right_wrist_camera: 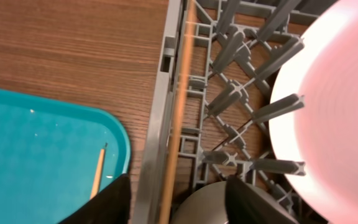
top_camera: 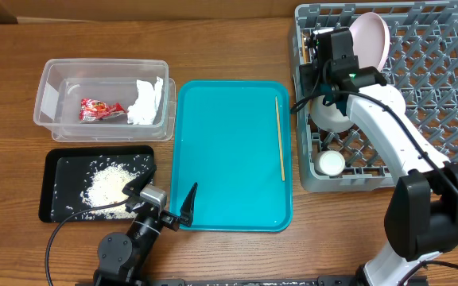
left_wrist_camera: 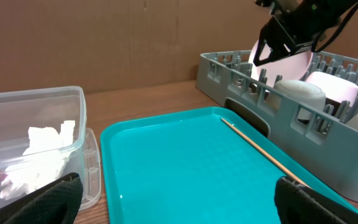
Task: Sort waste into correct bins and load items into the dishwasher
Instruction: 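Carry the chopstick to the dish rack and release it, then grasp the second wooden chopstick on the teal tray with the right gripper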
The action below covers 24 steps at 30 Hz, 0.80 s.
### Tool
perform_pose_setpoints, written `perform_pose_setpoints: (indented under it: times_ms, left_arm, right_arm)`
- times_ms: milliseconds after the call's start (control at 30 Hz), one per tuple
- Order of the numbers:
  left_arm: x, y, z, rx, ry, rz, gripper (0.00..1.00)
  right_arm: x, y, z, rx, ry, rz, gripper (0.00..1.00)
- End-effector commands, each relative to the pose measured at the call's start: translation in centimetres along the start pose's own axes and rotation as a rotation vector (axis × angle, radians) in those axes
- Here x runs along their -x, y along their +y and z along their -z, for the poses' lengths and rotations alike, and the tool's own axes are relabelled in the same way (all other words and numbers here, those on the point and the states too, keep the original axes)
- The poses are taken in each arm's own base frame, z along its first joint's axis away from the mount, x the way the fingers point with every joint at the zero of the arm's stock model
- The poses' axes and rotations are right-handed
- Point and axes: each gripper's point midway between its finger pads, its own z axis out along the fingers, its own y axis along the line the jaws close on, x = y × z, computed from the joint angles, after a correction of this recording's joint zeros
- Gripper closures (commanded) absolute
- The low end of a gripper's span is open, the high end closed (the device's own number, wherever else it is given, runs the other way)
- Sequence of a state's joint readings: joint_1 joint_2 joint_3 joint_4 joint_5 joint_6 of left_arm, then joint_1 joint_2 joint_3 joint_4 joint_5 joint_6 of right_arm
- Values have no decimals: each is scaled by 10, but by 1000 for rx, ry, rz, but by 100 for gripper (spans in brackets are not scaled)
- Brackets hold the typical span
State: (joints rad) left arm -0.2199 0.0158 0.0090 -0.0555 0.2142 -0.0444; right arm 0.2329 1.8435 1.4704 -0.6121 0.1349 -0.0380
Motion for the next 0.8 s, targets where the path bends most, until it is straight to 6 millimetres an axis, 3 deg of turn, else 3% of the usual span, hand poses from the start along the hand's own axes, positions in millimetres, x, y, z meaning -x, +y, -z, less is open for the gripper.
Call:
perform_pose_setpoints:
  times_ms: [0,133,200,367,533,767]
  left_arm:
    - [0,0,0,-5,-5,-16,0]
    - [0,0,0,-5,-5,-15,0]
    - [0,0,0,-5,-6,-16,0]
    - [0,0,0,-5,-5,-16,0]
    - [0,0,0,-5,-5,-16,0]
    - [0,0,0,-5,-5,-16,0]
  right_arm:
    - [14,12,34,30,-48,-20,43]
    - [-8,53,57,187,41,-65,42]
    - [-24,75,62,258,110,-73,47]
    - [-81,113,52,262,299,-62,49]
    - [-116,104,24,21,346,-49,50]
    - [-127,114,3,6,346,-56,49]
